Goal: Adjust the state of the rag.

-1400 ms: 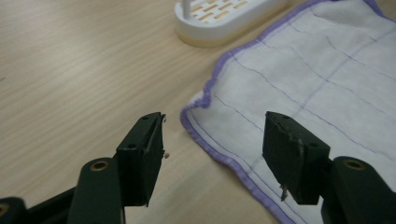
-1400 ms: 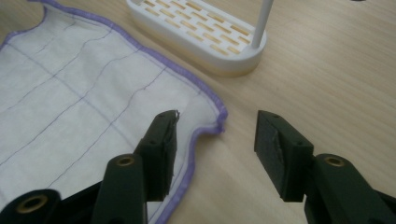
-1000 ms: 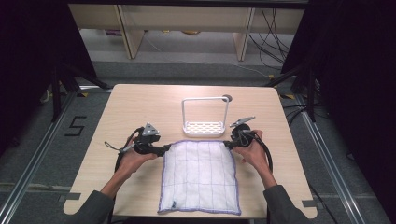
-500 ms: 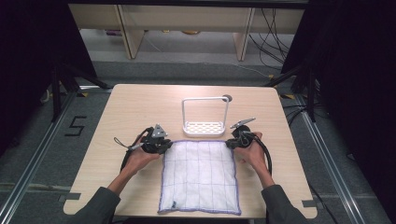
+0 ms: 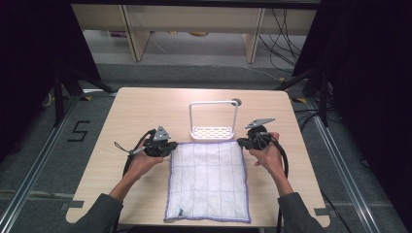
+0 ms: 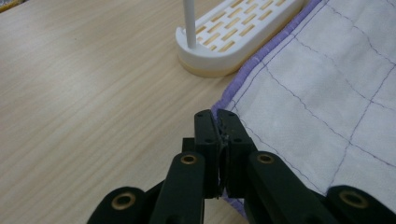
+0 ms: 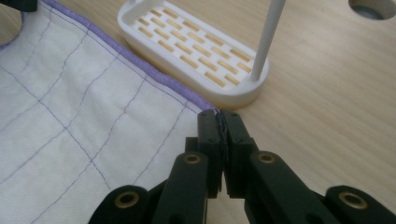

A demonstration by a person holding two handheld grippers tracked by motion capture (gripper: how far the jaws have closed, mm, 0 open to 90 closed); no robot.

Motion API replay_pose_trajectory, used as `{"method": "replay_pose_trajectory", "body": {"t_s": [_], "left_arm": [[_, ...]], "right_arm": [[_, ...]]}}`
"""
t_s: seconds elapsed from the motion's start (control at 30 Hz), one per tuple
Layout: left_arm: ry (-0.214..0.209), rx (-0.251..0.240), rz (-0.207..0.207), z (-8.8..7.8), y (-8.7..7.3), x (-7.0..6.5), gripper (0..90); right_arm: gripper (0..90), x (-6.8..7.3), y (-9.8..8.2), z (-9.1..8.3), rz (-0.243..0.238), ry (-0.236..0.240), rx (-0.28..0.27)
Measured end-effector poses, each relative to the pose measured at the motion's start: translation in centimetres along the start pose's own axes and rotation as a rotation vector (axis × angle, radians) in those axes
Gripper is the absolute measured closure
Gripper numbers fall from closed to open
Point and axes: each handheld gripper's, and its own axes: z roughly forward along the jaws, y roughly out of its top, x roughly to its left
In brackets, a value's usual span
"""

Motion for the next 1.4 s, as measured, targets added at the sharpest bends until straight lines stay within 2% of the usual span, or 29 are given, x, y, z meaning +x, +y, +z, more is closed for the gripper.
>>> {"method": "replay_pose_trajectory", "body": {"t_s": [0.03, 0.07, 0.13, 0.17, 0.27, 0.33, 0.37, 0.43, 0.47, 0.53, 0.57, 0.6, 0.63, 0.7, 0.73, 0.83, 0.87, 0.9, 0.93, 1.03, 1.17, 1.2, 1.23, 1.27, 1.3, 1.33, 1.37, 1.4], "left_arm": [[0.002, -0.002, 0.008, -0.3, 0.1, 0.1, 86.8], [0.003, -0.025, -0.009, -0.4, 0.2, 0.0, 86.8], [-0.001, -0.027, -0.004, -0.6, 0.4, 0.1, 86.8], [-0.001, -0.034, 0.003, -1.0, 0.8, 0.1, 86.9], [0.000, -0.050, 0.015, -1.4, 1.4, 0.1, 86.8], [0.005, -0.060, 0.019, -1.8, 2.0, 0.2, 86.8], [0.006, -0.063, 0.017, -2.2, 2.4, 0.4, 86.7], [0.011, -0.091, 0.006, -2.6, 2.8, 0.5, 86.7], [0.010, -0.094, 0.007, -2.9, 3.0, 0.5, 86.8], [0.013, -0.115, 0.001, -3.3, 3.2, 0.2, 86.8], [0.007, -0.108, 0.019, -3.6, 3.1, 0.0, 86.8], [-0.001, -0.122, 0.011, -3.8, 3.1, -0.2, 86.8], [-0.018, -0.144, 0.010, -4.4, 2.8, -0.9, 86.8], [-0.024, -0.146, 0.026, -4.8, 2.6, -1.3, 86.8], [-0.026, -0.142, 0.037, -5.2, 2.3, -1.6, 86.8], [-0.046, -0.137, 0.072, -6.4, 1.2, -3.0, 86.7], [-0.046, -0.137, 0.072, -6.4, 1.2, -3.0, 86.7], [-0.060, -0.139, 0.078, -7.0, 0.4, -3.7, 86.7], [-0.060, -0.139, 0.078, -7.0, 0.4, -3.7, 86.6], [-0.072, -0.133, 0.083, -8.0, -1.1, -4.8, 86.6], [-0.089, -0.130, 0.086, -8.5, -2.2, -5.7, 86.6], [-0.098, -0.131, 0.090, -8.5, -2.6, -6.1, 86.4], [-0.098, -0.125, 0.097, -8.6, -2.9, -6.3, 86.4], [-0.111, -0.124, 0.097, -8.6, -3.5, -7.0, 86.2], [-0.111, -0.124, 0.097, -8.6, -3.5, -7.0, 86.2], [-0.125, -0.114, 0.099, -8.6, -3.8, -7.2, 86.2], [-0.125, -0.116, 0.101, -8.5, -4.1, -7.5, 86.1], [-0.136, -0.097, 0.106, -8.5, -4.3, -7.6, 86.1]], "right_arm": [[88.1, 0.1, 0.1, -0.3, 0.010, 0.002, -0.012], [88.0, 0.1, 0.2, -0.3, -0.001, -0.014, -0.039], [88.0, 0.3, 0.4, -0.8, 0.008, -0.003, -0.027], [88.0, 0.3, 0.7, -1.3, -0.012, -0.006, -0.044], [88.1, 0.5, 0.9, -1.8, -0.003, 0.000, -0.058], [88.1, 0.7, 1.2, -2.3, -0.020, -0.001, -0.053], [88.1, 0.8, 1.4, -2.8, -0.039, 0.000, -0.077], [88.1, 0.7, 1.6, -3.2, -0.046, 0.000, -0.076], [88.0, 0.5, 1.8, -3.6, -0.068, -0.001, -0.082], [88.1, 0.7, 2.1, -4.3, -0.057, 0.008, -0.095], [88.1, 0.7, 2.1, -4.9, -0.089, 0.001, -0.113], [88.1, 0.7, 2.1, -4.9, -0.089, 0.001, -0.113], [88.0, 1.3, 1.7, -5.4, -0.086, 0.009, -0.115], [88.0, 1.6, 1.5, -5.6, -0.088, 0.011, -0.110], [88.0, 1.9, 1.1, -5.8, -0.113, 0.013, -0.124], [88.0, 3.3, -0.6, -7.0, -0.138, 0.046, -0.143], [88.0, 3.3, -0.6, -7.0, -0.138, 0.046, -0.143], [88.0, 3.9, -1.4, -7.6, -0.144, 0.058, -0.150], [88.0, 4.2, -1.7, -7.8, -0.139, 0.052, -0.143], [87.9, 4.9, -2.8, -8.2, -0.172, 0.071, -0.145], [87.9, 5.8, -4.1, -8.6, -0.165, 0.088, -0.131], [87.9, 6.4, -4.9, -8.6, -0.180, 0.107, -0.122], [87.9, 6.4, -4.9, -8.6, -0.180, 0.107, -0.122], [87.9, 6.8, -5.8, -8.5, -0.191, 0.106, -0.121], [87.9, 6.8, -5.8, -8.5, -0.191, 0.106, -0.121], [87.8, 7.0, -6.2, -8.5, -0.177, 0.109, -0.110], [87.8, 7.2, -6.7, -8.3, -0.184, 0.122, -0.104], [87.7, 7.5, -7.2, -8.2, -0.164, 0.126, -0.082]]}}
